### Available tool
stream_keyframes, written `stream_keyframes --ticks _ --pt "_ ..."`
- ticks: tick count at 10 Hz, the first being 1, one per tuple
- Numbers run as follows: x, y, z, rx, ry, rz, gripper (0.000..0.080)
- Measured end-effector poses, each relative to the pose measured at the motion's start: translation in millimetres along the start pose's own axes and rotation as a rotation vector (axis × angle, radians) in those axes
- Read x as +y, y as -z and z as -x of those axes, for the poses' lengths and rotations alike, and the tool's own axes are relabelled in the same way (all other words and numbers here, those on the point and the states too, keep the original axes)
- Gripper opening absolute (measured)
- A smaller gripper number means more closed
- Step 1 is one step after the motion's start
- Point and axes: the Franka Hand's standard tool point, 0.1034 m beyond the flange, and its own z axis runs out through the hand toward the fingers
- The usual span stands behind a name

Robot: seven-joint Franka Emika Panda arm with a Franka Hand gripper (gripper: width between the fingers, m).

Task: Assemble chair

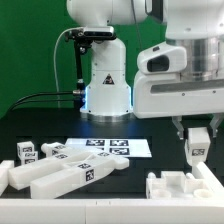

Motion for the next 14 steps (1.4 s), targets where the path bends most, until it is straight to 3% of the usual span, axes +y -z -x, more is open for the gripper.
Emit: stream_keyframes --ticks 4,7,8,11,14 --pt "-5.1 -0.6 -5.4 0.275 0.01 -0.01 0.0284" --pt "-5.3 21.9 -32.8 0.466 0.037 -0.014 0.0284" --pt "-5.9 14.1 -30.3 0.513 0.043 -0.013 0.0284" --pt "-5.5 12.4 -29.4 0.507 0.052 -0.01 0.0284" --pt "3.8 9.0 -28.1 0.497 0.148 0.027 0.0284"
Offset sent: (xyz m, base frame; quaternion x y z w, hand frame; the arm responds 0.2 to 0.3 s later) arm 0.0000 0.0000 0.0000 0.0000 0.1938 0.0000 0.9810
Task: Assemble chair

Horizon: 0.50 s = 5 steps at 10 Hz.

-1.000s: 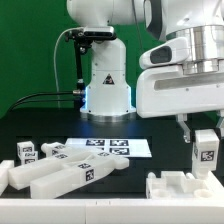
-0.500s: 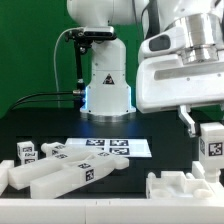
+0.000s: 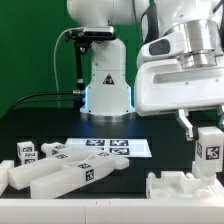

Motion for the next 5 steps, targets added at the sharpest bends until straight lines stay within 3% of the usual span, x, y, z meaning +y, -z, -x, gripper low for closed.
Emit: stream_keyframes --ticks 1,4,5 --pt "8.9 -2.6 2.2 0.003 0.005 0.008 0.0284" --pt "5.6 -3.4 3.3 -0.001 0.006 0.005 0.0284" --pt "-3.8 -4.9 5.7 -0.006 0.013 -0.002 0.0285"
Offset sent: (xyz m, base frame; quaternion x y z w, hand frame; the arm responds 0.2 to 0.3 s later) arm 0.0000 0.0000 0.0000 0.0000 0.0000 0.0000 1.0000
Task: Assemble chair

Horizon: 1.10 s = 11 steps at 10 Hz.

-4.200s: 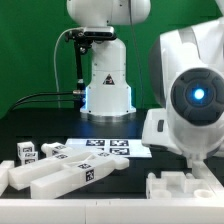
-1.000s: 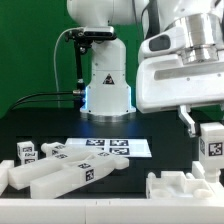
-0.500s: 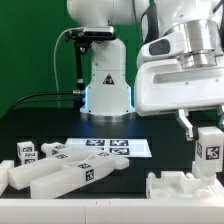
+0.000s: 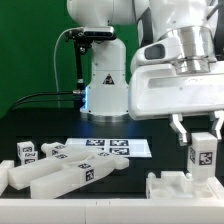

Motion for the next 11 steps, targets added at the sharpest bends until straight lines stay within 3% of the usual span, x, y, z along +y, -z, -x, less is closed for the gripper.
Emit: stream_keyframes --ticks 3,11 --pt "-9.2 -0.5 1.7 -0.001 0.014 -0.007 0.0285" --pt "-4.1 -18.9 18.0 -0.015 0.022 0.003 0.0285"
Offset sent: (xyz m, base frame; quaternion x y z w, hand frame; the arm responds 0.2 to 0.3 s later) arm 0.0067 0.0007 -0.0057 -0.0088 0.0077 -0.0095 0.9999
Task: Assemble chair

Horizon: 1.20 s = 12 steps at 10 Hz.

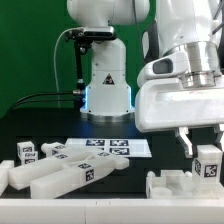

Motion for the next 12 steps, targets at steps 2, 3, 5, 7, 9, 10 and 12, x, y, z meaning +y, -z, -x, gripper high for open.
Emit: stream_keyframes --ticks 2,3,5,7,9,10,12 --pt "0.2 -1.5 -1.0 0.016 0.001 0.002 0.0285" --pt "-0.8 -1.9 -1.7 0.02 0.003 0.002 0.0285" --pt "-0.7 -2.3 -1.2 0.011 0.002 0.001 0.0286" --pt "-0.6 -2.5 -7.1 -0.026 -0.006 -0.005 0.0452" --pt "1.2 -5.8 -16.3 -0.153 -0.033 -0.018 0.0634" --pt "0.0 -6.6 -18.0 -0.236 -0.05 -0.025 0.0634" --pt "0.8 -7.4 -12.6 -0.391 -0.064 -0.033 0.0649"
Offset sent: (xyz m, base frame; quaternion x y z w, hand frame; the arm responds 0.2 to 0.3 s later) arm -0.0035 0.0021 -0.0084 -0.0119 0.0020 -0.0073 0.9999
